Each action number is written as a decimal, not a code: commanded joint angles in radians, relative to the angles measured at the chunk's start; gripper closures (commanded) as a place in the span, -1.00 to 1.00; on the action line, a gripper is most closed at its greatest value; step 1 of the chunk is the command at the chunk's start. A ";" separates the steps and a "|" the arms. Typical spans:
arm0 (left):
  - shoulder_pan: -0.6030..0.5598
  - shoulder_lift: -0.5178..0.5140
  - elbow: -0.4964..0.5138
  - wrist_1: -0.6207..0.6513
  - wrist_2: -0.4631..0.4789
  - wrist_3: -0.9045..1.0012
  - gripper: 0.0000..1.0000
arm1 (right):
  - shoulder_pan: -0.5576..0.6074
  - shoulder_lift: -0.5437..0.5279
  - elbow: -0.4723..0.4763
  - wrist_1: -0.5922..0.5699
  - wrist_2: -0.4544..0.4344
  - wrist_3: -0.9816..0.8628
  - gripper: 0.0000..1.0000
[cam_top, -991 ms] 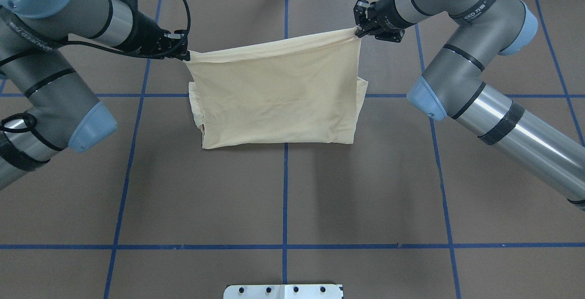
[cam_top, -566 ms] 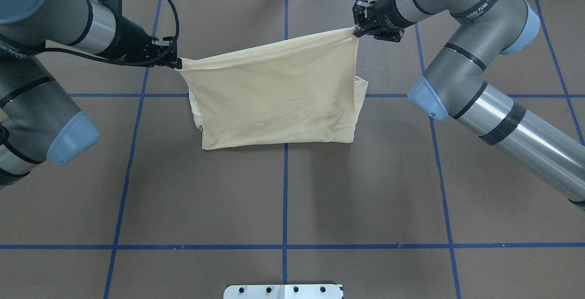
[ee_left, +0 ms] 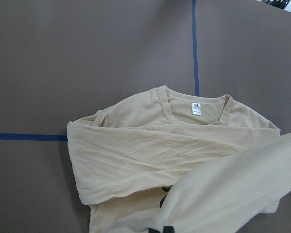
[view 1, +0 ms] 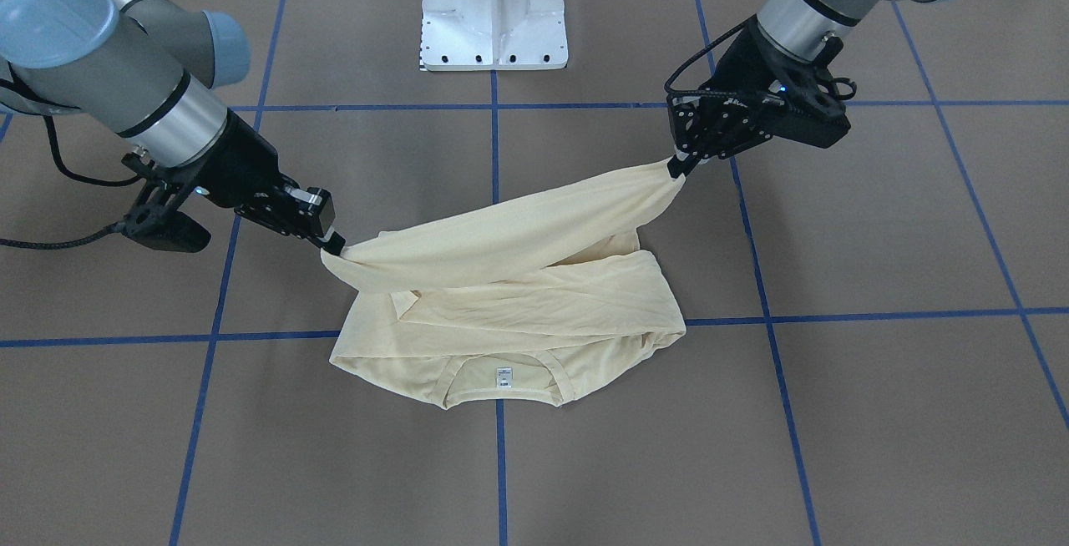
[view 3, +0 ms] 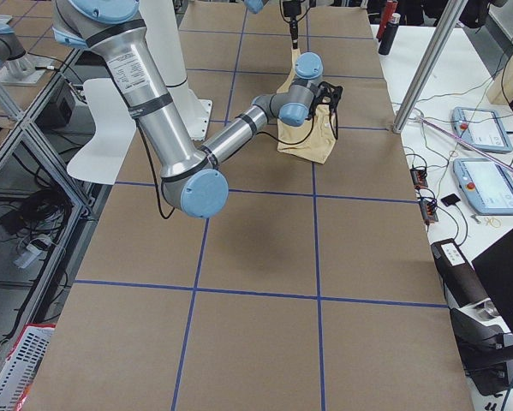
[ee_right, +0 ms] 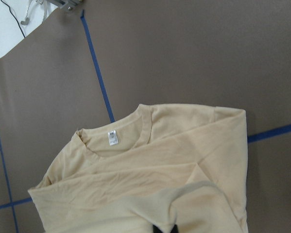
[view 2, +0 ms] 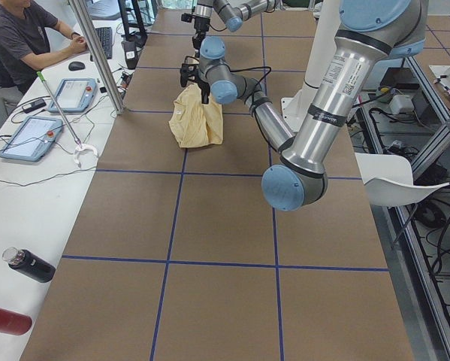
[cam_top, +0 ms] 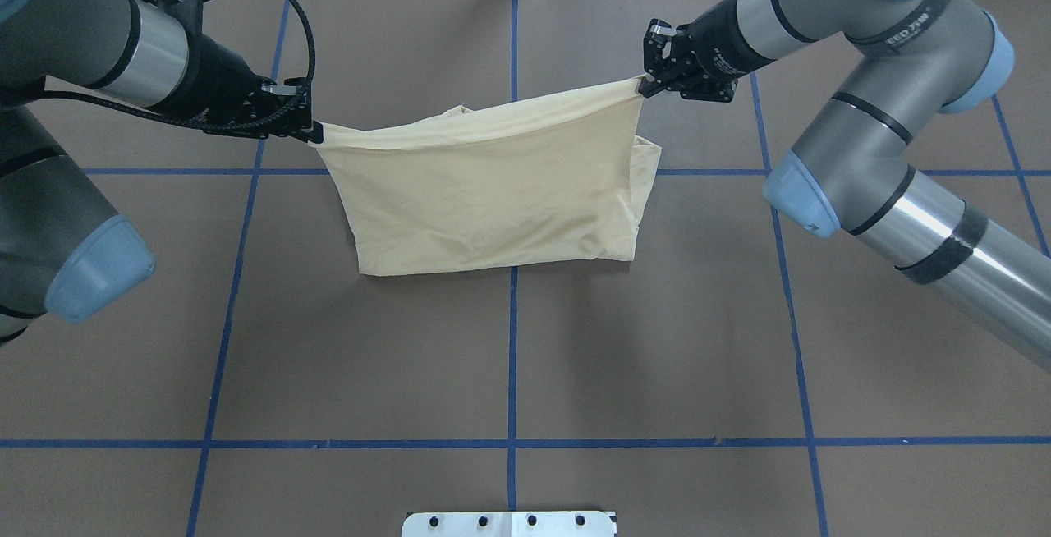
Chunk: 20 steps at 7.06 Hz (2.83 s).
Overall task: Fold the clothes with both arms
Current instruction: 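Hold the hem above the collar with both grippers, adjusting its spread, then lower the hem onto the collar edge with both grippers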
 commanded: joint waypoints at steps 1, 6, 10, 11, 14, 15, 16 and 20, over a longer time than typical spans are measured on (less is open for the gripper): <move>0.027 0.015 -0.023 0.013 0.000 -0.005 1.00 | -0.007 -0.138 0.160 -0.005 0.075 0.006 1.00; 0.037 0.043 -0.135 0.134 -0.002 -0.004 1.00 | -0.020 -0.132 0.147 -0.005 0.060 -0.001 1.00; 0.042 -0.041 0.015 0.110 0.010 0.013 1.00 | -0.020 -0.051 0.035 -0.005 -0.027 -0.005 1.00; 0.041 -0.043 0.056 0.064 0.012 0.013 1.00 | -0.020 -0.021 -0.001 -0.005 -0.050 -0.012 1.00; 0.030 -0.060 0.125 0.013 0.012 0.013 1.00 | -0.007 0.027 -0.074 -0.002 -0.057 -0.043 1.00; 0.028 -0.070 0.142 0.010 0.013 0.013 1.00 | -0.002 0.053 -0.110 0.001 -0.057 -0.046 1.00; 0.024 -0.105 0.202 -0.030 0.026 0.012 1.00 | -0.002 0.088 -0.161 0.003 -0.083 -0.046 1.00; 0.007 -0.213 0.598 -0.350 0.108 0.009 1.00 | -0.004 0.171 -0.314 0.006 -0.135 -0.077 1.00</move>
